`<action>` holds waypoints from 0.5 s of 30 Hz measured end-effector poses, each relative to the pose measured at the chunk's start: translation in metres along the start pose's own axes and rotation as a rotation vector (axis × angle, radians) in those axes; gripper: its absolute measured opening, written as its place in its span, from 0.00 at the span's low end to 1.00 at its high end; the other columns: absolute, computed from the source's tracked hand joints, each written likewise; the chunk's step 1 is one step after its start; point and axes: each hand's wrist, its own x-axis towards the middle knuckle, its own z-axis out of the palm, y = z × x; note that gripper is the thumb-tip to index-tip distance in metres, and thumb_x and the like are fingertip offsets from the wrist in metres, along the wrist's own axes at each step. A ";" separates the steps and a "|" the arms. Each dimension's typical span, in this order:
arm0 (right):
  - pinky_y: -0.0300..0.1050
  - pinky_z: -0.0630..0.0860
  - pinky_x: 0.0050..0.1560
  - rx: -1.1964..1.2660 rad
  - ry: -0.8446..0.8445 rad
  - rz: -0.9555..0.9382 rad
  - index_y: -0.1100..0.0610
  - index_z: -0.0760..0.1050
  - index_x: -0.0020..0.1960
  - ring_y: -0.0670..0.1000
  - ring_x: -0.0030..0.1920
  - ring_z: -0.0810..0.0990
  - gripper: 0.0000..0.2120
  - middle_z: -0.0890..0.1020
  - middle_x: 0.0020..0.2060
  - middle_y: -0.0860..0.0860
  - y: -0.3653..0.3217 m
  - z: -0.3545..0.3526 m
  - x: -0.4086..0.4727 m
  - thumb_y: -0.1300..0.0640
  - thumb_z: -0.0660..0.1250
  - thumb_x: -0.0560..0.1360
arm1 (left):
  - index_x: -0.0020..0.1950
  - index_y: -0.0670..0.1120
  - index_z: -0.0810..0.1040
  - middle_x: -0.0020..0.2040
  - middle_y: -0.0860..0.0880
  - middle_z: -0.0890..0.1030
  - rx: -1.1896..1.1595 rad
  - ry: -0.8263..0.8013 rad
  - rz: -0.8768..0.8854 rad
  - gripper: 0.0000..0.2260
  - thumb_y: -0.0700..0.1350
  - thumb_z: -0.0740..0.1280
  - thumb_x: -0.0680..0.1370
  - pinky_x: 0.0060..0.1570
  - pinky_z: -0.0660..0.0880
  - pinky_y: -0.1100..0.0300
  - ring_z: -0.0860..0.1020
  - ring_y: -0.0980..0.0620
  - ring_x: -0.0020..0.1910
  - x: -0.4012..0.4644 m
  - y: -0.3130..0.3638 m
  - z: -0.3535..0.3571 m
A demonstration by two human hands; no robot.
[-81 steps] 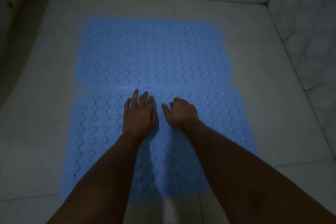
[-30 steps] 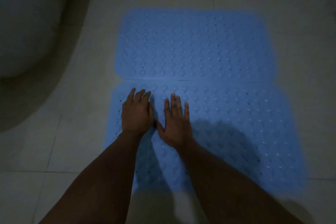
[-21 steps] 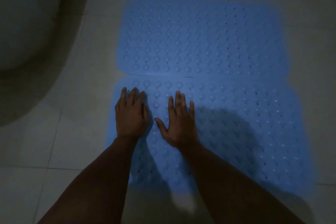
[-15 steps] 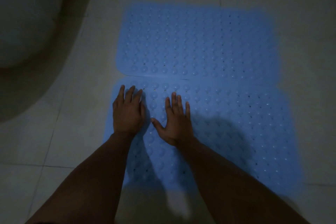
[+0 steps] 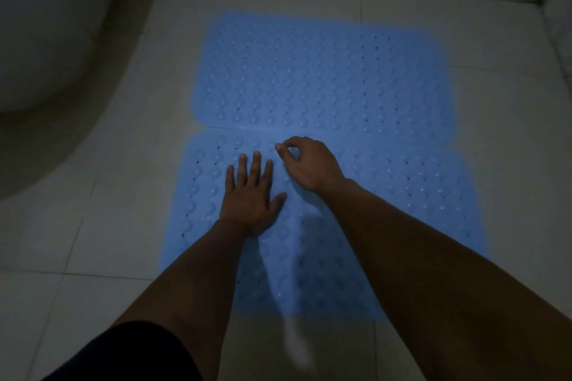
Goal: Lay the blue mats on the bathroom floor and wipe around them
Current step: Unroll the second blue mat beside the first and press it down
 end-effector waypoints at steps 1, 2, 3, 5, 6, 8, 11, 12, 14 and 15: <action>0.48 0.77 0.60 0.001 0.033 -0.026 0.50 0.82 0.58 0.51 0.58 0.81 0.21 0.84 0.57 0.49 0.005 0.004 -0.002 0.37 0.59 0.80 | 0.84 0.51 0.41 0.84 0.45 0.38 0.031 -0.009 -0.003 0.39 0.71 0.46 0.81 0.79 0.40 0.36 0.35 0.40 0.82 -0.001 0.002 0.005; 0.49 0.78 0.59 0.004 0.063 -0.048 0.50 0.82 0.57 0.51 0.58 0.81 0.21 0.84 0.56 0.49 0.009 0.008 -0.003 0.37 0.58 0.80 | 0.84 0.51 0.40 0.84 0.45 0.37 0.053 -0.004 -0.008 0.41 0.73 0.46 0.80 0.79 0.39 0.36 0.34 0.40 0.82 -0.002 0.003 0.007; 0.50 0.78 0.58 0.009 0.083 -0.062 0.50 0.82 0.56 0.52 0.57 0.81 0.21 0.84 0.55 0.49 0.014 0.012 -0.004 0.38 0.58 0.80 | 0.84 0.51 0.40 0.84 0.45 0.37 0.067 0.008 -0.011 0.41 0.74 0.46 0.79 0.79 0.40 0.36 0.35 0.40 0.82 -0.002 0.003 0.009; 0.51 0.78 0.56 0.022 0.112 -0.081 0.50 0.83 0.55 0.52 0.56 0.81 0.20 0.84 0.53 0.49 0.023 0.019 -0.003 0.39 0.58 0.81 | 0.84 0.50 0.42 0.84 0.44 0.40 0.089 0.039 -0.009 0.42 0.74 0.47 0.79 0.79 0.43 0.36 0.38 0.40 0.82 -0.005 0.005 0.008; 0.51 0.78 0.55 0.033 0.122 -0.093 0.51 0.83 0.54 0.52 0.55 0.81 0.20 0.84 0.51 0.49 0.026 0.023 -0.002 0.39 0.59 0.81 | 0.84 0.50 0.42 0.84 0.44 0.40 0.098 0.052 -0.008 0.41 0.73 0.47 0.80 0.79 0.45 0.36 0.38 0.40 0.82 -0.005 0.005 0.009; 0.51 0.78 0.54 0.044 0.140 -0.133 0.51 0.83 0.51 0.52 0.53 0.80 0.19 0.84 0.48 0.49 0.031 0.028 -0.003 0.39 0.59 0.80 | 0.84 0.49 0.44 0.84 0.44 0.42 0.097 0.074 -0.003 0.40 0.72 0.48 0.80 0.79 0.46 0.36 0.39 0.40 0.83 -0.007 0.006 0.009; 0.51 0.77 0.53 0.046 0.196 -0.178 0.52 0.82 0.47 0.51 0.51 0.79 0.19 0.83 0.45 0.48 0.037 0.029 0.006 0.39 0.61 0.79 | 0.84 0.49 0.45 0.84 0.44 0.42 0.086 0.086 0.000 0.38 0.70 0.49 0.81 0.79 0.48 0.36 0.40 0.41 0.83 -0.006 0.006 0.009; 0.51 0.77 0.53 0.051 0.234 -0.185 0.52 0.81 0.46 0.51 0.51 0.79 0.18 0.83 0.45 0.48 0.038 0.029 0.009 0.40 0.61 0.80 | 0.84 0.50 0.46 0.84 0.45 0.43 0.085 0.087 0.001 0.38 0.70 0.49 0.81 0.79 0.48 0.36 0.40 0.41 0.83 -0.006 0.006 0.008; 0.52 0.77 0.52 0.065 0.303 -0.229 0.53 0.81 0.45 0.53 0.51 0.80 0.17 0.83 0.45 0.49 0.039 0.031 0.015 0.42 0.62 0.80 | 0.84 0.50 0.45 0.84 0.45 0.42 0.084 0.085 -0.008 0.38 0.70 0.50 0.81 0.79 0.48 0.36 0.40 0.41 0.83 -0.004 0.005 0.009; 0.53 0.77 0.52 0.064 0.325 -0.257 0.54 0.81 0.45 0.54 0.51 0.80 0.16 0.83 0.45 0.49 0.040 0.033 0.018 0.43 0.62 0.81 | 0.84 0.50 0.45 0.84 0.45 0.42 0.086 0.078 -0.011 0.38 0.70 0.49 0.81 0.79 0.47 0.36 0.39 0.41 0.83 -0.004 0.004 0.010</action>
